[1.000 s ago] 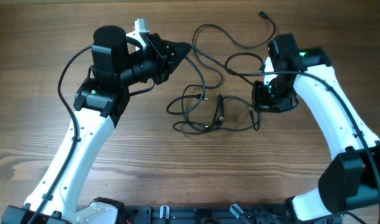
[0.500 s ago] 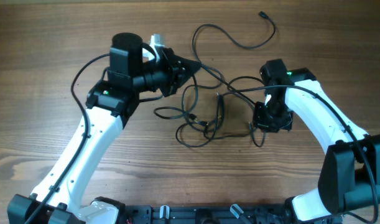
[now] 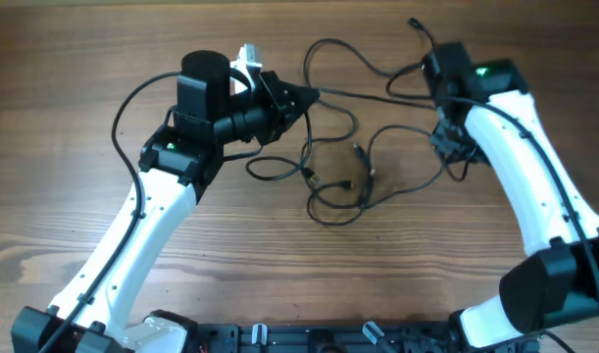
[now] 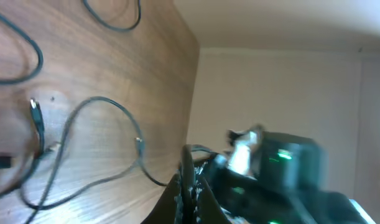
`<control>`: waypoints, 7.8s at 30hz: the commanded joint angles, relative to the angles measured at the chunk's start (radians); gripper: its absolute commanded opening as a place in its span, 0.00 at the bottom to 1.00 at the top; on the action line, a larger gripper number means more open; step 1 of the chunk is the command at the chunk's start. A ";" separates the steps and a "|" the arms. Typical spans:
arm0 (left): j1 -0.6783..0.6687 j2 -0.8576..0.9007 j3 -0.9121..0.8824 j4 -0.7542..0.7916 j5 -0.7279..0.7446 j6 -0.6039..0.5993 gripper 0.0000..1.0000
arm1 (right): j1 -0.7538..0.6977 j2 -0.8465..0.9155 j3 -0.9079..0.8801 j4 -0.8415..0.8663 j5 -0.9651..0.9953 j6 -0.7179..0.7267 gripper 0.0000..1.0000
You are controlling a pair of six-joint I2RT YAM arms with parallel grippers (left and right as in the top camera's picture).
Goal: Untangle cables
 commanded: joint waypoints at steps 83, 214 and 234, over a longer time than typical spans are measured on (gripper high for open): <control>0.437 -0.005 0.151 -0.698 -0.490 0.489 1.00 | 0.212 0.046 0.469 0.513 -0.843 -0.454 0.04; -0.101 0.357 0.150 -0.328 -0.502 0.908 0.04 | -0.743 0.586 0.683 0.537 -0.583 -0.367 1.00; 0.133 0.192 0.251 -0.618 -0.711 0.406 1.00 | -0.101 0.333 0.600 0.163 -1.070 -0.634 0.99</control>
